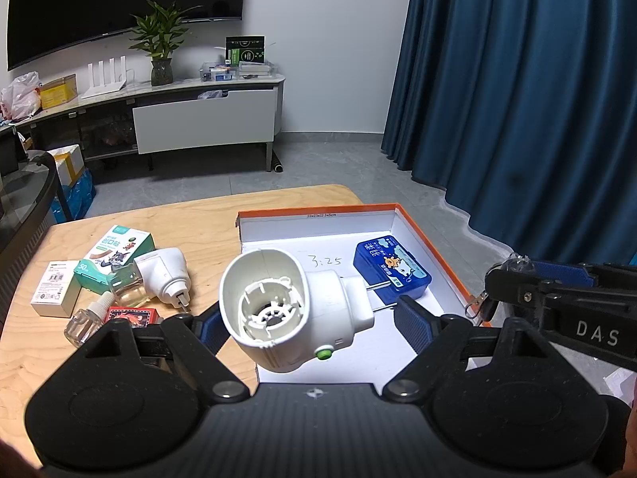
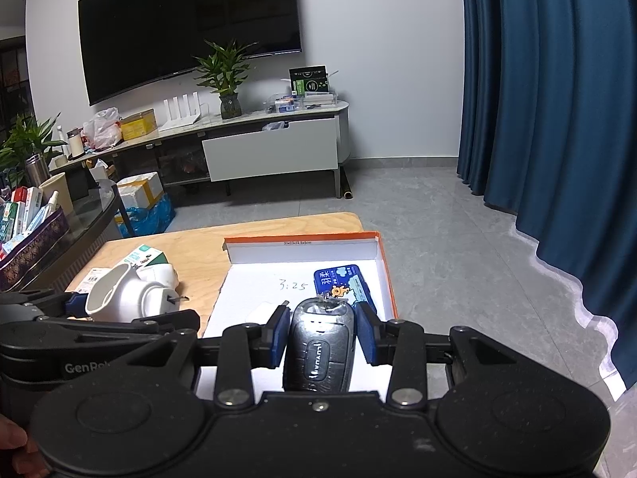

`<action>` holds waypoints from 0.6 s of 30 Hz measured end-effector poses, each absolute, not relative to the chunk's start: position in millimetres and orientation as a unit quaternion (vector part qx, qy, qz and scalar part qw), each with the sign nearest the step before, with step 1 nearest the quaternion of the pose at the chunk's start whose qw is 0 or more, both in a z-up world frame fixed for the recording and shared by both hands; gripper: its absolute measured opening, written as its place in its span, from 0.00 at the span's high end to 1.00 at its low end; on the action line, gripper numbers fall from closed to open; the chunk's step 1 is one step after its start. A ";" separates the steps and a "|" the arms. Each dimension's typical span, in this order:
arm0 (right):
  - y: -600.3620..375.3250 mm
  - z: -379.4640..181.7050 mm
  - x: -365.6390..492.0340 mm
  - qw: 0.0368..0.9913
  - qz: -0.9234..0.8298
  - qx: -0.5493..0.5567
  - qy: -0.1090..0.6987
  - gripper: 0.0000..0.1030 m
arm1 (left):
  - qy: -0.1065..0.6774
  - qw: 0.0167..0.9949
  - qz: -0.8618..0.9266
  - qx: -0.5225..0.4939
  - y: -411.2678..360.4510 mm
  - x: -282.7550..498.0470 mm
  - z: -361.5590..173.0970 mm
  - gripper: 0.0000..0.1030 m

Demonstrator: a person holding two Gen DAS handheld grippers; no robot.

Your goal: Organize rigid objects

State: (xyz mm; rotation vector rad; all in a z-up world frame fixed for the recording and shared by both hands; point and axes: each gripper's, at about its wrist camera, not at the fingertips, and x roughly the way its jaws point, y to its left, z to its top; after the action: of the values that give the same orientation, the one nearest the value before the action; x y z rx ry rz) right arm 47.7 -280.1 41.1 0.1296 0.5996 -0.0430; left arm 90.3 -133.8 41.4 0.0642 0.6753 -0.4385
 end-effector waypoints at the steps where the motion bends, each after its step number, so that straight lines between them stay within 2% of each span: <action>1: -279.7 41.5 47.7 0.953 -0.022 0.063 0.295 0.56 | 0.328 0.920 -0.214 0.031 -133.7 90.2 41.5 0.16; 18: -278.0 41.4 47.3 0.953 -0.020 0.061 0.296 0.56 | 0.326 0.920 -0.214 0.032 -132.3 90.0 42.6 0.16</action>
State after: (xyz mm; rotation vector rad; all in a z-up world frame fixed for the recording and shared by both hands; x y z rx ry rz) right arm 47.3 -278.0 41.4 0.1239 0.6009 -0.0404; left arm 90.0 -132.3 42.6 0.0665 0.6701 -0.4388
